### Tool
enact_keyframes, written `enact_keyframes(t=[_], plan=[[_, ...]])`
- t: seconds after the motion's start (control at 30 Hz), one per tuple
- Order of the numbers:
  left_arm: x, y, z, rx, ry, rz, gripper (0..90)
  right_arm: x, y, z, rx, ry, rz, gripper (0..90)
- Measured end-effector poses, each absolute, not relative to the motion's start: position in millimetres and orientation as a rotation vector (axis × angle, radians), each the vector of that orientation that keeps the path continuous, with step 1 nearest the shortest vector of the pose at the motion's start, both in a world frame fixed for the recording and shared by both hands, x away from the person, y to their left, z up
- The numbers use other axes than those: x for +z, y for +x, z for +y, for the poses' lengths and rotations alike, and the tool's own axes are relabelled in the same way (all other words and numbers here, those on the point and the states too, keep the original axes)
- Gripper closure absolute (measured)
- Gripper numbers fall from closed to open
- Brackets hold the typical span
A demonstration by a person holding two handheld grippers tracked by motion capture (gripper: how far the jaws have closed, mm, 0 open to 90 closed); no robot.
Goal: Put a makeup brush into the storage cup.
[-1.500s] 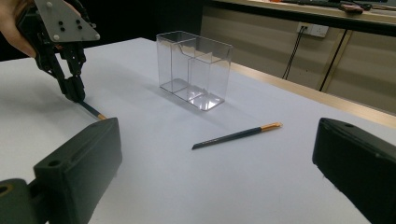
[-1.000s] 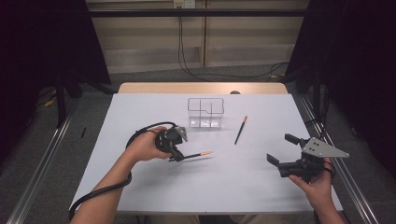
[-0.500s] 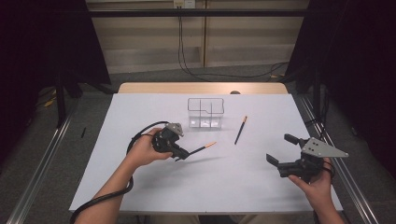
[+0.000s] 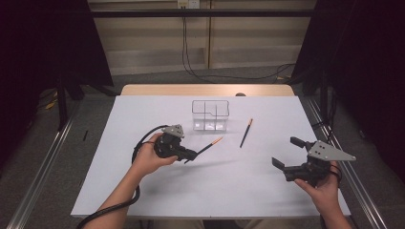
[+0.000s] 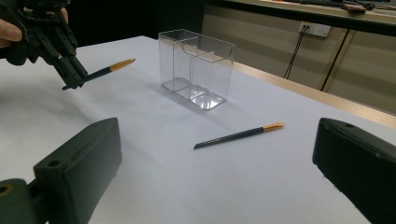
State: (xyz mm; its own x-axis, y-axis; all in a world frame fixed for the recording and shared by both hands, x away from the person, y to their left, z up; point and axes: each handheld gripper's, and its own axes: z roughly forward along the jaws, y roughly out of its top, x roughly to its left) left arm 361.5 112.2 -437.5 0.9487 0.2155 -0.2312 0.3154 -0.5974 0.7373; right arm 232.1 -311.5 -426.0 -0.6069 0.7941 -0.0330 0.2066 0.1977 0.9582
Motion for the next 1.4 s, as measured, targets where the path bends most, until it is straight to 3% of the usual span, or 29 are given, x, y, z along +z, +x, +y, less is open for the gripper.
enact_keyframes(t=[1.4], plan=[[-436,346,99,-0.021,1.778,0.463,85.0,-428,234,-309,1.435,0.93,1.95,1.0]])
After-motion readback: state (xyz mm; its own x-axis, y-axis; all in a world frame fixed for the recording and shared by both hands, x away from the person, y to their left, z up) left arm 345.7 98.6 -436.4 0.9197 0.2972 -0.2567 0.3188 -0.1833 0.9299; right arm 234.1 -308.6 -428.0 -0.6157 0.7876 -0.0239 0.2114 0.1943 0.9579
